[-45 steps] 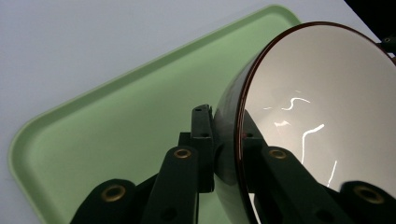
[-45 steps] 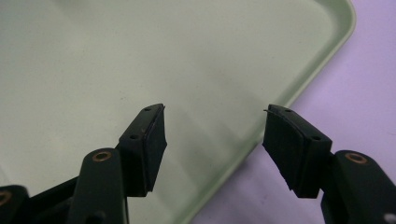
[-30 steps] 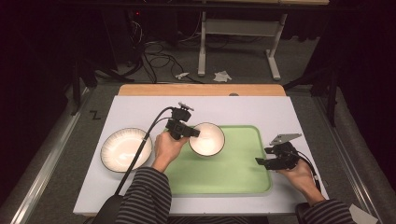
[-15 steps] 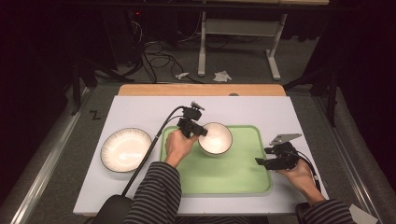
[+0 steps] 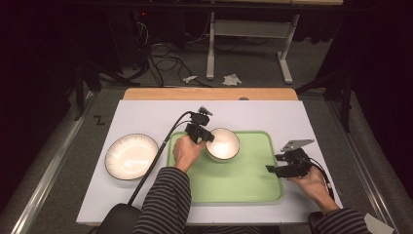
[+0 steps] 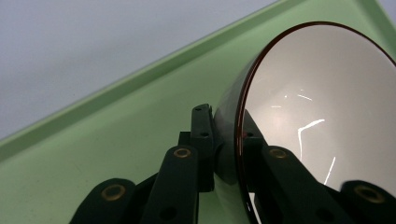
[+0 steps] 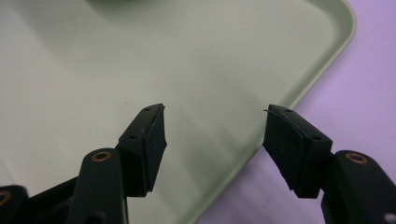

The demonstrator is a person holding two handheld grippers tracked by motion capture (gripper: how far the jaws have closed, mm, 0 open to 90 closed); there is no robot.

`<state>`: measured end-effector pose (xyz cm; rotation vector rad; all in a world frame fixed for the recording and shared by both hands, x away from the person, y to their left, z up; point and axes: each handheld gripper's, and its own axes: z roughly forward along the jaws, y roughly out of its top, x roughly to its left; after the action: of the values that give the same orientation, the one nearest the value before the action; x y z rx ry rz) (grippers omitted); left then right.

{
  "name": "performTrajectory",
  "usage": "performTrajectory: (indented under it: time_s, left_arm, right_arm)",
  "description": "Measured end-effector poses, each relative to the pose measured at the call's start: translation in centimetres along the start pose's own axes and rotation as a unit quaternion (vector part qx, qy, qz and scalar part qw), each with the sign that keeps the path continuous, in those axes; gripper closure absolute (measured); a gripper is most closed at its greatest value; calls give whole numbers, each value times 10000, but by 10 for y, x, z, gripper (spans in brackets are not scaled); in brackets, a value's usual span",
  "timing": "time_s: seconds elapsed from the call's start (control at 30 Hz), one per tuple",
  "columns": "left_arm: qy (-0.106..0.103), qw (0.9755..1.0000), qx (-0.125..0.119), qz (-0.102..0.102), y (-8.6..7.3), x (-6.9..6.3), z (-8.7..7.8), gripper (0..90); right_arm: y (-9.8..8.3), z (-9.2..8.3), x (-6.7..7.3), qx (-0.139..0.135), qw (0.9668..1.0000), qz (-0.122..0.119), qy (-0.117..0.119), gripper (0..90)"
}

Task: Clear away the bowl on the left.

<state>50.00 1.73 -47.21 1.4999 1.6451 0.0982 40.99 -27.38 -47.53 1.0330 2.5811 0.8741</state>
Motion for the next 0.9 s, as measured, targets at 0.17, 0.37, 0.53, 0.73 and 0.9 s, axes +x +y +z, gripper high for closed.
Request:
performTrajectory:
  time_s: [0.17,0.37,0.53,0.73,0.9]
  left_arm:
    - [51,10000,-10,18,-2,1,4,822]
    - [19,9999,-24,-134,0,5,7,821]
    - [107,9999,-13,16,-3,9,8,823]
    - [73,9999,-82,41,-4,13,5,822]
    - [75,9999,-116,86,-4,13,4,783]
  right_arm:
    - [0,-1,-1,-22,10000,1,1,404]
    - [1,2,-1,20,10000,28,43,403]
    - [-1,0,-5,-4,9998,179,38,401]
    - [0,2,-3,51,9999,65,76,401]
    - [0,3,-3,26,9999,76,118,402]
